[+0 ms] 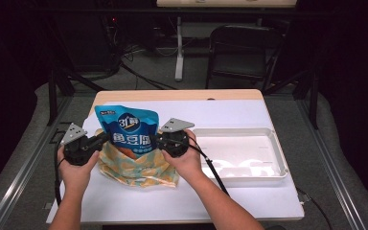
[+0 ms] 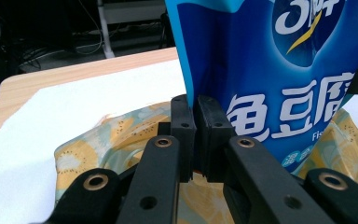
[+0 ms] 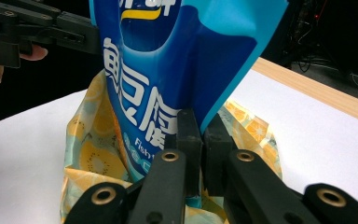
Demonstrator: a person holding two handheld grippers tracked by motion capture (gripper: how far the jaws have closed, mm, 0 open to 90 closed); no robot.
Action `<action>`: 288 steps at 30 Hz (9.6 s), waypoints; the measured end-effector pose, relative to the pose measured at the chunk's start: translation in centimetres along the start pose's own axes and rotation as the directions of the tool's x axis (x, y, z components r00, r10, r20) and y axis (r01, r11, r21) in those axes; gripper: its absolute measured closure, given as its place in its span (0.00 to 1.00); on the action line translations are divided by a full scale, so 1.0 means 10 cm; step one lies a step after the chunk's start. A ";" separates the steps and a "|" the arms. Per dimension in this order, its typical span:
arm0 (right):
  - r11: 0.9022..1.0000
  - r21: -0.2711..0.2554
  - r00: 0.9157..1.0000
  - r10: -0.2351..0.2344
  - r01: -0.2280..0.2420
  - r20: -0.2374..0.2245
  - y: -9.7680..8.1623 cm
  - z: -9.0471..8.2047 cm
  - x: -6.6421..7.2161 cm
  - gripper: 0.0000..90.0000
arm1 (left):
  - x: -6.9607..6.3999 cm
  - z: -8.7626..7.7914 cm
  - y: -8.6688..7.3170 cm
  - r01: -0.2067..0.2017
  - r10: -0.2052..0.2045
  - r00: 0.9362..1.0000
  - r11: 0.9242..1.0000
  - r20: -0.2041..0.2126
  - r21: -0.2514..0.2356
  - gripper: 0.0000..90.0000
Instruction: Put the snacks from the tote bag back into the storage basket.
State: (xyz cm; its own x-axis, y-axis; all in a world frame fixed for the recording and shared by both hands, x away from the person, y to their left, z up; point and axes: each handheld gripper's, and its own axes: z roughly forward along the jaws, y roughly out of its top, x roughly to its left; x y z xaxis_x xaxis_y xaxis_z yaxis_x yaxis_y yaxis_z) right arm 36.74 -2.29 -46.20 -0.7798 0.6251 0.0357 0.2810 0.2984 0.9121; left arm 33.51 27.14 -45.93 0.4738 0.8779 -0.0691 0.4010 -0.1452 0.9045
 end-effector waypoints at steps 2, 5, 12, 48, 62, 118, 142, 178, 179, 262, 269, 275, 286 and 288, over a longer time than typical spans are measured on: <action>1.000 0.000 1.000 -0.001 0.001 0.001 0.00 0.00 0.00 0.98 | 0.00 0.00 0.00 -0.002 0.002 1.000 1.000 -0.001 0.000 0.96; 1.000 -0.001 1.000 -0.002 0.002 0.001 0.00 0.00 0.00 0.98 | 0.00 0.00 0.00 -0.008 0.008 1.000 1.000 -0.001 0.001 0.96; 1.000 -0.002 1.000 -0.004 0.004 0.002 -0.01 0.00 0.00 0.98 | 0.03 0.01 0.01 -0.006 0.006 1.000 1.000 0.012 -0.002 0.94; 1.000 -0.014 1.000 0.002 -0.002 0.009 0.01 -0.01 -0.01 1.00 | 0.04 0.02 0.08 -0.037 0.039 0.999 0.998 0.030 -0.047 0.97; 0.999 -0.031 1.000 -0.007 0.007 0.014 0.12 -0.06 -0.01 1.00 | 0.01 -0.03 0.19 -0.043 0.045 0.999 0.996 0.023 -0.084 0.98; 0.990 -0.116 0.995 -0.070 0.077 0.064 0.71 -0.52 0.06 1.00 | -0.10 -0.30 0.74 -0.039 0.065 0.993 0.971 0.102 -0.236 0.99; 0.983 -0.158 0.995 -0.082 0.091 0.062 0.84 -0.72 -0.04 1.00 | -0.29 -0.36 1.00 -0.099 0.118 0.991 0.969 0.070 -0.225 0.99; 0.969 -0.246 0.999 -0.029 0.036 0.030 0.57 -1.41 -0.37 1.00 | -1.05 -0.25 1.18 -0.156 0.176 0.981 0.966 0.083 -0.206 0.99; 0.967 -0.251 0.999 -0.028 0.035 0.031 0.56 -1.43 -0.38 1.00 | -1.07 -0.24 1.18 -0.156 0.177 0.981 0.966 0.085 -0.207 0.99; 0.960 -0.275 0.988 0.086 -0.048 0.128 0.10 -2.01 -1.04 0.99 | -1.75 0.48 1.23 -0.175 0.207 0.954 0.972 0.217 -0.158 1.00; 0.962 -0.265 0.985 0.111 -0.073 0.132 0.04 -1.99 -1.14 0.99 | -1.79 0.61 1.21 -0.172 0.200 0.955 0.975 0.220 -0.141 1.00; 0.963 -0.251 0.982 0.138 -0.101 0.133 -0.03 -1.98 -1.22 0.99 | -1.82 0.73 1.18 -0.164 0.190 0.954 0.978 0.232 -0.128 1.00; 0.967 -0.225 0.976 0.156 -0.119 0.154 -0.16 -1.97 -1.39 0.98 | -1.87 0.96 1.12 -0.169 0.187 0.952 0.981 0.242 -0.091 1.00; 0.967 -0.222 0.975 0.161 -0.125 0.152 -0.17 -1.96 -1.40 0.98 | -1.87 0.98 1.11 -0.170 0.187 0.952 0.982 0.241 -0.086 1.00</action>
State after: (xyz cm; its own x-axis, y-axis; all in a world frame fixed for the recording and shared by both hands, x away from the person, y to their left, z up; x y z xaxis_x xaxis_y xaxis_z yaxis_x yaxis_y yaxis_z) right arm 36.25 -25.71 -40.30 -0.6303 0.7671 0.1198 0.2448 0.0500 0.9683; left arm 36.77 4.61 -38.67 0.7149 0.6993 0.0015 0.2451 -0.2526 0.9360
